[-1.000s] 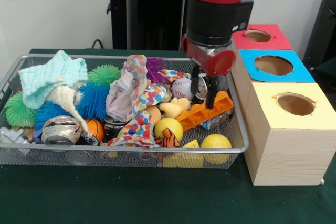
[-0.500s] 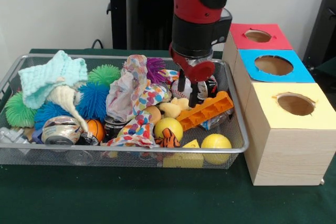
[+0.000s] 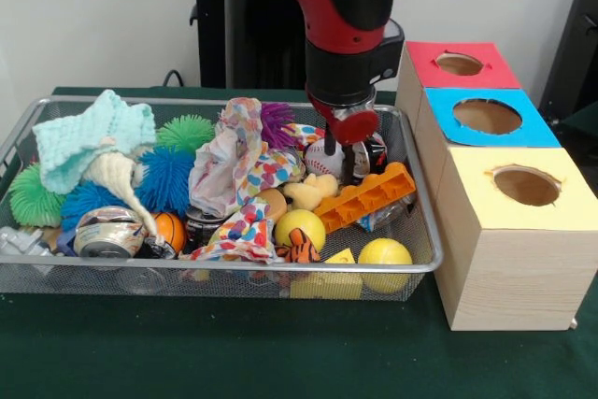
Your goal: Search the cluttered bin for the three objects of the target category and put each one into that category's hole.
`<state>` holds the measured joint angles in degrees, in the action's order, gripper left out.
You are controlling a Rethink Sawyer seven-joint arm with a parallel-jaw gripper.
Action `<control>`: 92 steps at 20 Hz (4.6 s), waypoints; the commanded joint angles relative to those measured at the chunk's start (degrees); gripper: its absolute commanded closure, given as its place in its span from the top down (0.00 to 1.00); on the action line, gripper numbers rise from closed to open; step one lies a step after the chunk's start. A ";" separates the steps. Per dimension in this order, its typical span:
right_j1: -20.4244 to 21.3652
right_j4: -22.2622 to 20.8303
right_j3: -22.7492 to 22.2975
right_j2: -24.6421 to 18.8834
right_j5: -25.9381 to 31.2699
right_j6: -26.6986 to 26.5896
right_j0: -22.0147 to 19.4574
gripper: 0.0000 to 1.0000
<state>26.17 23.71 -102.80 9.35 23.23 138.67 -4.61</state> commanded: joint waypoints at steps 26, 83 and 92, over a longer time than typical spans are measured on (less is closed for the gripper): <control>1.16 2.48 -2.63 -7.53 -1.93 9.16 0.11 1.00; 5.02 -5.19 3.38 -6.12 10.79 4.12 -2.09 0.00; 6.95 -7.49 3.93 -3.79 13.19 4.06 -2.32 0.00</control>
<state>32.02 18.93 -103.72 4.13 32.54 138.67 -6.29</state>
